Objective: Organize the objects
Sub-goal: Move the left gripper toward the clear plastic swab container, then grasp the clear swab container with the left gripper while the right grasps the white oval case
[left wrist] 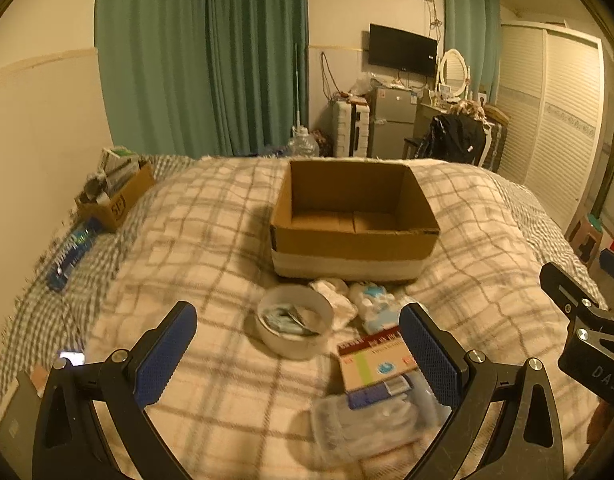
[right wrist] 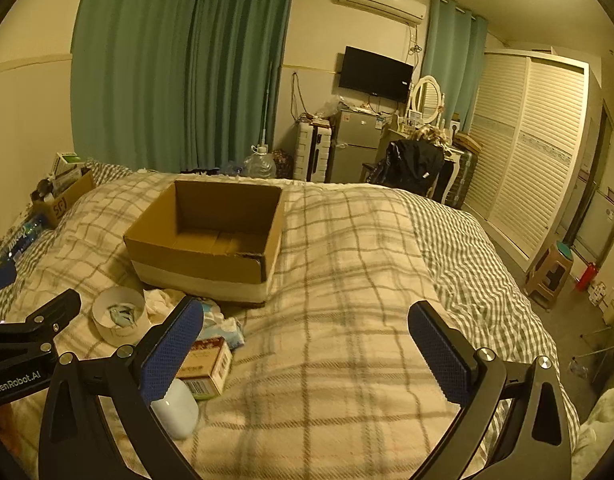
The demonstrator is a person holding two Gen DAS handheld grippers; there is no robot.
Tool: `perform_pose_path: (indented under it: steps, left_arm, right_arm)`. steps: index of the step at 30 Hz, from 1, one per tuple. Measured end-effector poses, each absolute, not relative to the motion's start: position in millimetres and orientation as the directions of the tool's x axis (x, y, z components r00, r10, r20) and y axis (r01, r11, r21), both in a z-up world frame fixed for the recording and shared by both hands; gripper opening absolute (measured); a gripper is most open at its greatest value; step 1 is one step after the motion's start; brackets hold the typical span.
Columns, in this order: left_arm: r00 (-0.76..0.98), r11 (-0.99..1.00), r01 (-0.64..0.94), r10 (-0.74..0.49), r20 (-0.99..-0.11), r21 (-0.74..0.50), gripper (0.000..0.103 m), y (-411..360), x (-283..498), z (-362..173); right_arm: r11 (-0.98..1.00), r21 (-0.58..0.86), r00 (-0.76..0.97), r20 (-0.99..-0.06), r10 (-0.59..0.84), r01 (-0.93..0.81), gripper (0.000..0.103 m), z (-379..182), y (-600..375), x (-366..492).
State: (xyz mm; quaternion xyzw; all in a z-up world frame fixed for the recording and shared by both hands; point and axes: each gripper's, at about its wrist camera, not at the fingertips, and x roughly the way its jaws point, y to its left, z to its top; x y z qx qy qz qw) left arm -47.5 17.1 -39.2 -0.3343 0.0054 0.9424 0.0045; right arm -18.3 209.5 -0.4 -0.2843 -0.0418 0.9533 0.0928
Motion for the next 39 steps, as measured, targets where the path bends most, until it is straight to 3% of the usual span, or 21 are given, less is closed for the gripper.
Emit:
perform_pose_path:
  steps: [14,32,39]
  left_arm:
    - [-0.660,-0.998,-0.066,0.034,-0.750,0.012,0.103,53,-34,-94]
    - [-0.592,-0.986,-0.139,0.160,-0.790,-0.095,0.103,57,-41,-113]
    - [-0.608,-0.983,-0.171,0.162,-0.777,-0.071,0.103,59,-37,-118]
  right_arm:
    - [-0.973,-0.131,-0.775,-0.589,0.229,-0.188,0.103,-26,237,-9]
    - [-0.975,-0.146,-0.762,-0.607,0.224,-0.170,0.103,-34,228,-15]
    - [-0.975,-0.154,-0.758,-0.613,0.224,-0.163,0.103,-34,225,-15]
